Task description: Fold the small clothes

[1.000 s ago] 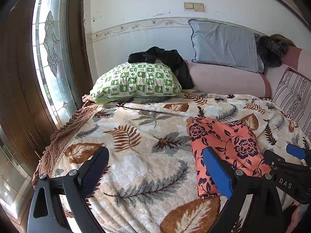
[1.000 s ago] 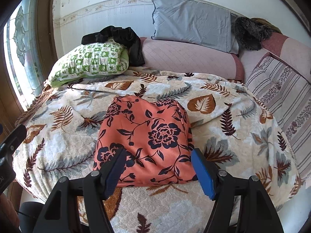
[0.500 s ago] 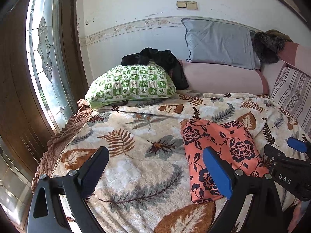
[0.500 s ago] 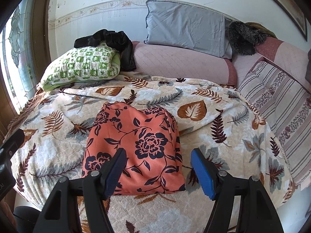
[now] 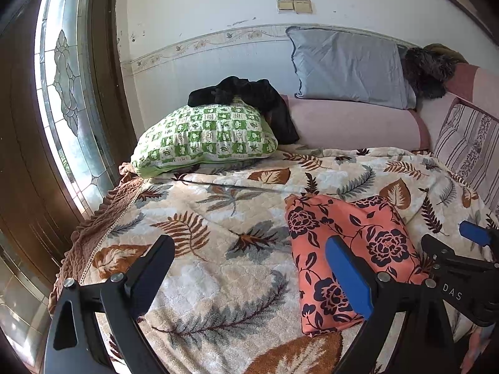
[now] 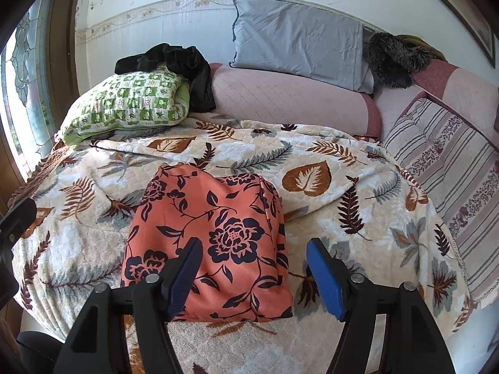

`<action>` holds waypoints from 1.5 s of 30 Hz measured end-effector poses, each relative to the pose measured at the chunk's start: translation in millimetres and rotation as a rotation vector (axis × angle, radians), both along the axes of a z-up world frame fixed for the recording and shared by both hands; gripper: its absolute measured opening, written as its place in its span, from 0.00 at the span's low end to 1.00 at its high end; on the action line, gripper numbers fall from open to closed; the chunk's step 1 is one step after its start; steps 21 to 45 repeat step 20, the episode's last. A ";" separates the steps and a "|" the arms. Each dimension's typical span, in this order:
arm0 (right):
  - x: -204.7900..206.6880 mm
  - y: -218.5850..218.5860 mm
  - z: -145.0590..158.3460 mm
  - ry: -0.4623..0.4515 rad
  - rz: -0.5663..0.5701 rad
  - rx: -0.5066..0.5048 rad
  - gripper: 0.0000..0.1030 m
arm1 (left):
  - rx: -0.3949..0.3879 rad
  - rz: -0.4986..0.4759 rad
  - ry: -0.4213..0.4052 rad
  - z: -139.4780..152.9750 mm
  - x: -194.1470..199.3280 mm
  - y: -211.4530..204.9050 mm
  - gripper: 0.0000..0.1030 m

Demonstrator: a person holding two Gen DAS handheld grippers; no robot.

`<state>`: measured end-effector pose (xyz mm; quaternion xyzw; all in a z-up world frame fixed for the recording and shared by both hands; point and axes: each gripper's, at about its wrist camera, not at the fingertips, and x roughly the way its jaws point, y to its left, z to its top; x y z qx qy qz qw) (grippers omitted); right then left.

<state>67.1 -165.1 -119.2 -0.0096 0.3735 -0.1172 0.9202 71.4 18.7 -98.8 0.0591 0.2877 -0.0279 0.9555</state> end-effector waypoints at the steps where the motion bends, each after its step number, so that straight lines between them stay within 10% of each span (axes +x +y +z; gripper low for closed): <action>1: -0.6 0.1 0.5 0.001 0.000 -0.001 0.70 | -0.002 -0.003 0.001 0.4 -0.8 0.4 0.94; 45: 18.6 1.9 -14.9 0.025 0.029 -0.021 0.70 | -0.058 -0.014 0.052 -12.1 23.1 9.0 0.94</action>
